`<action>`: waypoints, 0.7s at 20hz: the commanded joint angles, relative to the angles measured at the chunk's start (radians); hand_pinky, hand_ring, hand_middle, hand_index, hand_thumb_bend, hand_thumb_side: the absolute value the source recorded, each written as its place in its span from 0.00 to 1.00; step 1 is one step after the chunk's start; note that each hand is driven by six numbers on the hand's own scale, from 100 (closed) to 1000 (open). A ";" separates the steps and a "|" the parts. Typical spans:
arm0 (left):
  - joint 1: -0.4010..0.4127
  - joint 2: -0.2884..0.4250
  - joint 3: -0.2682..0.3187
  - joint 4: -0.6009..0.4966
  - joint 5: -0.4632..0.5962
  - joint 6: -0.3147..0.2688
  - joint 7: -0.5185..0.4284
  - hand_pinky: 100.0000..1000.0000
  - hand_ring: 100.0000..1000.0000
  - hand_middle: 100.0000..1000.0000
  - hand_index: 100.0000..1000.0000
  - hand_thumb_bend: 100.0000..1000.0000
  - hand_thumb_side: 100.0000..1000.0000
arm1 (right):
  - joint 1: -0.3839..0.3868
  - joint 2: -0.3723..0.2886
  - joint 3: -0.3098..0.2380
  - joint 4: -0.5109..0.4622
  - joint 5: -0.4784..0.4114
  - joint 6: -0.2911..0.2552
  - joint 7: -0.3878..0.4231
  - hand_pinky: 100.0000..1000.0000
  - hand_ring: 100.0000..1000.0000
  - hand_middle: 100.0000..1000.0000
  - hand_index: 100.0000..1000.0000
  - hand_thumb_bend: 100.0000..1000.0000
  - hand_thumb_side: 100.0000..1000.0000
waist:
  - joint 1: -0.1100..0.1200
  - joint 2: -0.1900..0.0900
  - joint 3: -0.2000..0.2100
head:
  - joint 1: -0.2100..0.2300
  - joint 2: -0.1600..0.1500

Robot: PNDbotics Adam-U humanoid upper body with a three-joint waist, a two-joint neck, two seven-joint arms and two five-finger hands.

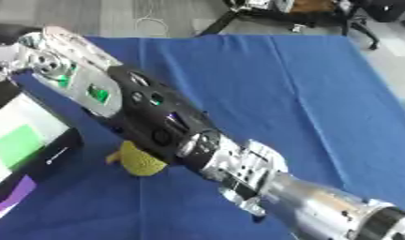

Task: Pick up objects on the table and place them in the box.

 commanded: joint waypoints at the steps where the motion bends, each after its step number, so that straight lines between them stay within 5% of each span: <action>1: -0.001 0.047 0.012 -0.024 -0.004 -0.003 0.008 0.73 0.75 0.54 0.78 0.59 0.53 | -0.060 -0.089 -0.058 -0.107 -0.117 0.075 -0.089 0.97 0.93 0.90 0.91 0.00 0.12 | 0.005 -0.013 -0.007 | 0.008 0.006; 8: 0.030 0.091 0.033 -0.052 -0.013 -0.005 0.028 0.73 0.75 0.54 0.78 0.58 0.53 | -0.103 -0.300 -0.184 -0.216 -0.327 0.178 -0.247 0.94 0.90 0.88 0.91 0.00 0.06 | 0.006 -0.032 -0.047 | 0.040 0.015; 14: 0.073 0.142 0.056 -0.074 -0.008 -0.006 0.053 0.73 0.75 0.54 0.78 0.58 0.52 | -0.031 -0.475 -0.282 -0.222 -0.434 0.214 -0.369 0.94 0.88 0.86 0.91 0.00 0.19 | 0.006 -0.045 -0.077 | 0.066 0.019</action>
